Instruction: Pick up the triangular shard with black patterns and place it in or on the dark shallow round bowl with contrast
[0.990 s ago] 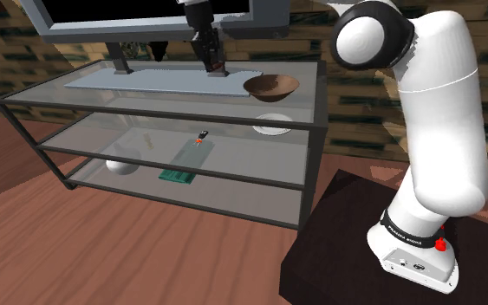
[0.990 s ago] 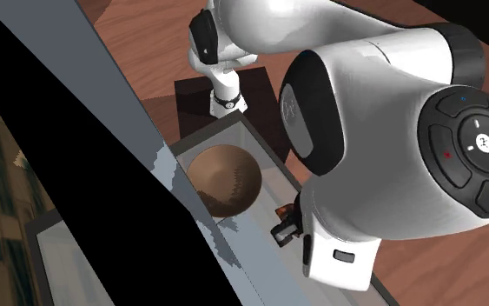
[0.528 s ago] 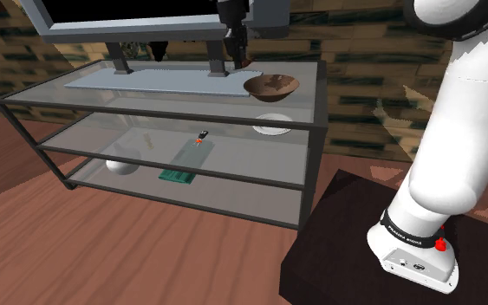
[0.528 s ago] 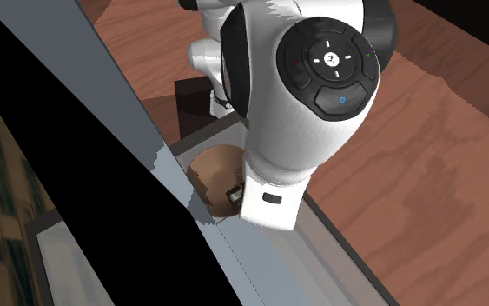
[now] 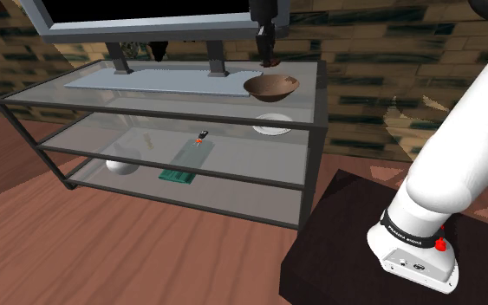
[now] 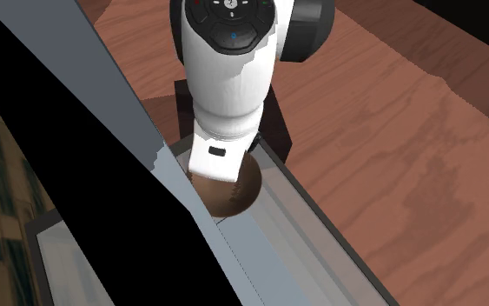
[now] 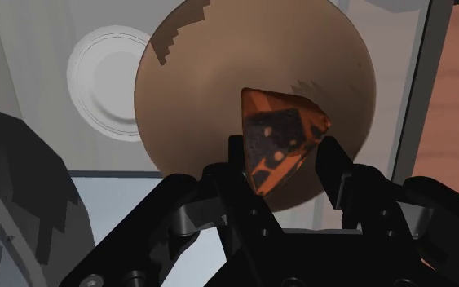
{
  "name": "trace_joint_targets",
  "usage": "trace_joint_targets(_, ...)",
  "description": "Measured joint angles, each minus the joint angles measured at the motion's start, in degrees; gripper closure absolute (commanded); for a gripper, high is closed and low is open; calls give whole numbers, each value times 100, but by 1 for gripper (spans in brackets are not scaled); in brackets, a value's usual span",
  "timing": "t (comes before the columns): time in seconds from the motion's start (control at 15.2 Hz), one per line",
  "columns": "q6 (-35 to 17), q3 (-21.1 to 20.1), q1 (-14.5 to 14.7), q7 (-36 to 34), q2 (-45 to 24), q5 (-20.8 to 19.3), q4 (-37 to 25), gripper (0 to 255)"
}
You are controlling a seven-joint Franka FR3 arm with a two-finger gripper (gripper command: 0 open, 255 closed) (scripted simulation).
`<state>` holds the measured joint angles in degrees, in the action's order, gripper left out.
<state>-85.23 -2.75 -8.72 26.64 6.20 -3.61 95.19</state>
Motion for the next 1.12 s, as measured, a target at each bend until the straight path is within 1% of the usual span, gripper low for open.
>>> trace_joint_targets(0.26,-338,12,-11,-3,158,5,495,255)
trace_joint_targets(0.79,-950,11,-14,-42,264,8,1210,255)
trace_joint_targets(1.12,-1044,13,-18,-36,255,8,1302,255)
